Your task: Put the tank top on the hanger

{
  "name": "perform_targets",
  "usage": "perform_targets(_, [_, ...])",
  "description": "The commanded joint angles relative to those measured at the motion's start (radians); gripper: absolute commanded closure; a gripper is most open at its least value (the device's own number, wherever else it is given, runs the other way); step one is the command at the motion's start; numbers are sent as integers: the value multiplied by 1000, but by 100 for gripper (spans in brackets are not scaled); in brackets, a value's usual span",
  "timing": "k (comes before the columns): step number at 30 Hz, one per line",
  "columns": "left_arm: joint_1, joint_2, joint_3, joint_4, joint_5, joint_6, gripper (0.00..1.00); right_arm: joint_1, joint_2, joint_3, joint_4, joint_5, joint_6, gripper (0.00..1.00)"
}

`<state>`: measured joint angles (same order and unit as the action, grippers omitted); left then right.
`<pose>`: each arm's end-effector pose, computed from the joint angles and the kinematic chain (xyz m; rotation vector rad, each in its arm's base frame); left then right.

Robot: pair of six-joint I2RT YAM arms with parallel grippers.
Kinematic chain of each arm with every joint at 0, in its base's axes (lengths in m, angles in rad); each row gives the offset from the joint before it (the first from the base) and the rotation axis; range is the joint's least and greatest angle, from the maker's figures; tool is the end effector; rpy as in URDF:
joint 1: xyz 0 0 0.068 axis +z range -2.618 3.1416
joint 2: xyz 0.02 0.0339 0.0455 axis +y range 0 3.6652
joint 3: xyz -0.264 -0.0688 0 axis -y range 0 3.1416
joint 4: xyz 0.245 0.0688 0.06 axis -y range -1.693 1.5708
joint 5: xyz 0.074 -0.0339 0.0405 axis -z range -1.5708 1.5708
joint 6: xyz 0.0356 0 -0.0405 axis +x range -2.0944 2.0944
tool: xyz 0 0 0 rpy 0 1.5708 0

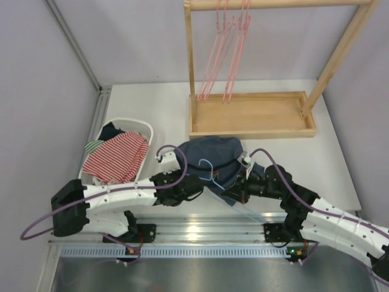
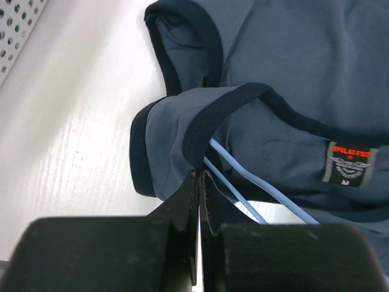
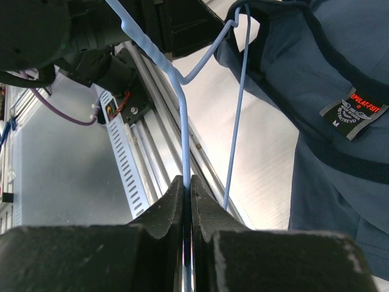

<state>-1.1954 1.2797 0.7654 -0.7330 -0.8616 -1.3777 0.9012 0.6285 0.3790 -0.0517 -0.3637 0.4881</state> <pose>0.1050 -0.1929 0.2060 -0.3696 2.2063 -0.0619 0.0901 0.1342 0.2345 -0.6910 1.9462 1.2539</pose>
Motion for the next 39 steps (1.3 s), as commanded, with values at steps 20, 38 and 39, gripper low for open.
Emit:
perform_targets(20, [-43, -204, 126, 148, 206, 537, 100, 22, 85, 34, 199, -173, -11, 100])
perform_targets(38, [-43, -289, 37, 282, 256, 611, 97, 21, 396, 142, 467, -165, 1, 100])
perform_targets(39, [-43, -290, 26, 287, 256, 611, 94, 22, 419, 146, 469, -170, 1, 100])
